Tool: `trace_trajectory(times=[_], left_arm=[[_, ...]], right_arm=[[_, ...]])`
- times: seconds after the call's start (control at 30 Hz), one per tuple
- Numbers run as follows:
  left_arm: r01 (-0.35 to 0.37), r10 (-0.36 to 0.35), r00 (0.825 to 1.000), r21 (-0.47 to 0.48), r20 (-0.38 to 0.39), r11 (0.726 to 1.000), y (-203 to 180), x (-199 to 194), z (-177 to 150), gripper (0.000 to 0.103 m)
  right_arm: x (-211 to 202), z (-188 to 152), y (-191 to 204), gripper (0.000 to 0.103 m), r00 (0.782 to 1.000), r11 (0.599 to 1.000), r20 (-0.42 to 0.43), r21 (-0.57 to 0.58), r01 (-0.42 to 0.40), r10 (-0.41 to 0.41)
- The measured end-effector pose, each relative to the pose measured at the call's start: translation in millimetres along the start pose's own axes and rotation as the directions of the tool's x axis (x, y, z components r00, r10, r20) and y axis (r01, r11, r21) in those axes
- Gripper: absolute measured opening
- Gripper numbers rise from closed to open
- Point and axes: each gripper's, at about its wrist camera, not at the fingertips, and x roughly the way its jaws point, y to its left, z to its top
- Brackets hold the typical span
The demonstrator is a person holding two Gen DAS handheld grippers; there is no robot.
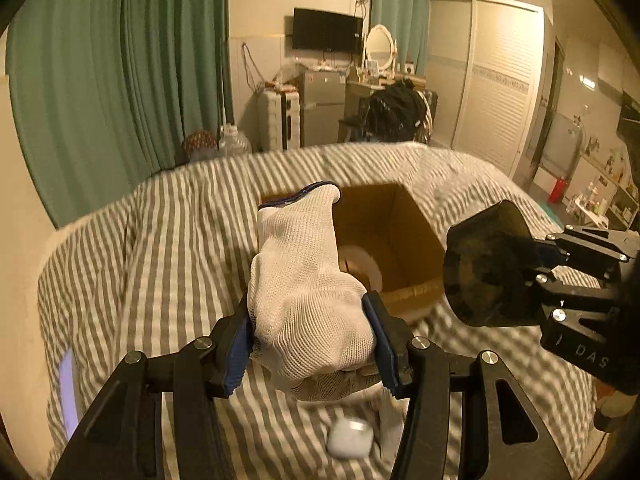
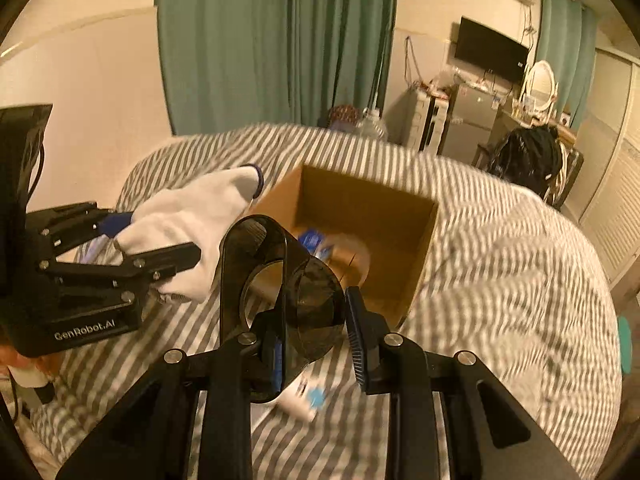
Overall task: Organize objects
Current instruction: 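Lower glove and sunglasses into the cardboard box and open both grippers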
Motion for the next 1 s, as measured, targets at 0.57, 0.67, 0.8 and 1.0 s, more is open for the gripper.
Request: trace_trajectory(times=[0.57,0.67,0.8,1.0], left_arm=[[0.035,-0.034,0.999,0.054,-0.019,0.998,-9,131,73,0.053],[0.076,-0.073,0.995,0.045,-0.071,0.996,-9,151,51,0.053],[0.099,-0.093,0.987,0.043,-0.135,0.994,-7,171,32,0.053],[0.107,-0.102,0.984,0.029,-0.149,0.994,-1,179,26,0.058]], right_arm=[[112,95,-72,0.025,0.997,0.996,0.024,0.054,0.075,-0.077],[142,80,-78,0.025,0.996,0.994,-0.020,0.065,0.085,-0.084],[170,60,-81,0.025,0.994,0.996,-0.081,0.059,0.073,-0.068],[174,50,-87,0.026,0.995,0.996,-0.076,0.068,0.065,-0.060]])
